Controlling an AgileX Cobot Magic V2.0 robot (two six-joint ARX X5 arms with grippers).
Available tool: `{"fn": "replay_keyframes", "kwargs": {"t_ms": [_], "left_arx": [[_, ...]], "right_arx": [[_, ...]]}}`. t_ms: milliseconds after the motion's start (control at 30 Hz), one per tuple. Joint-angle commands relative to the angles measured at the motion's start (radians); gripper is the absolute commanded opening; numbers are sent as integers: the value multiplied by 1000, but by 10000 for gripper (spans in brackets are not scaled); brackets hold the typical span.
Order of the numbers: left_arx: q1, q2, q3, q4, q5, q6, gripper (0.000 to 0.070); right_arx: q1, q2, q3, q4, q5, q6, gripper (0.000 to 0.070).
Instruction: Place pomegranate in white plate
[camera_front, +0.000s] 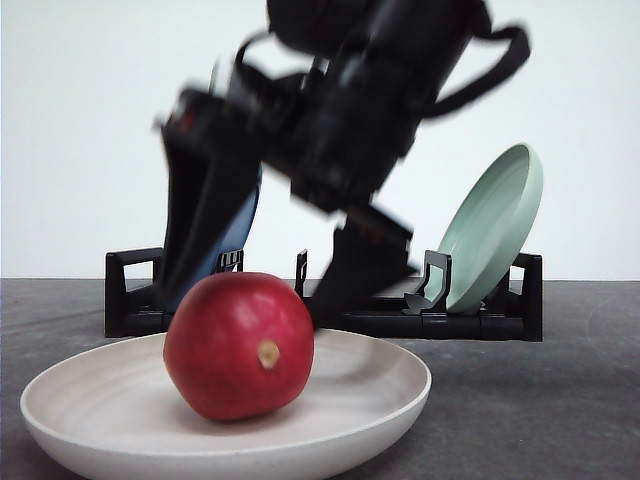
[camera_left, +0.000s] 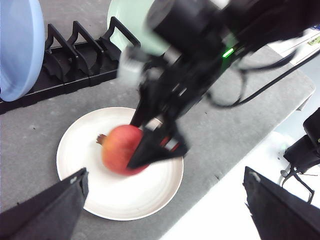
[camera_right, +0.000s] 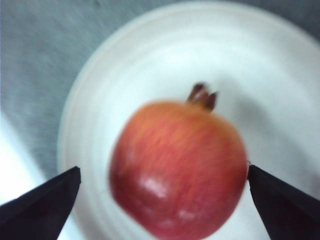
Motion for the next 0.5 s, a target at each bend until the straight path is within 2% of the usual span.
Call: {"fn": "replay_keyframes", "kwargs": {"t_ms": [0, 167, 467], "left_arx": [[-13, 1, 11, 7, -7, 11, 592], [-13, 1, 11, 6, -7, 11, 592], [-13, 1, 11, 7, -25, 13, 592]], "right_arx": [[1, -69, 18, -22, 5, -14, 700], [-12, -309, 18, -171, 84, -20, 700], [-10, -772, 5, -380, 320, -23, 700]]}}
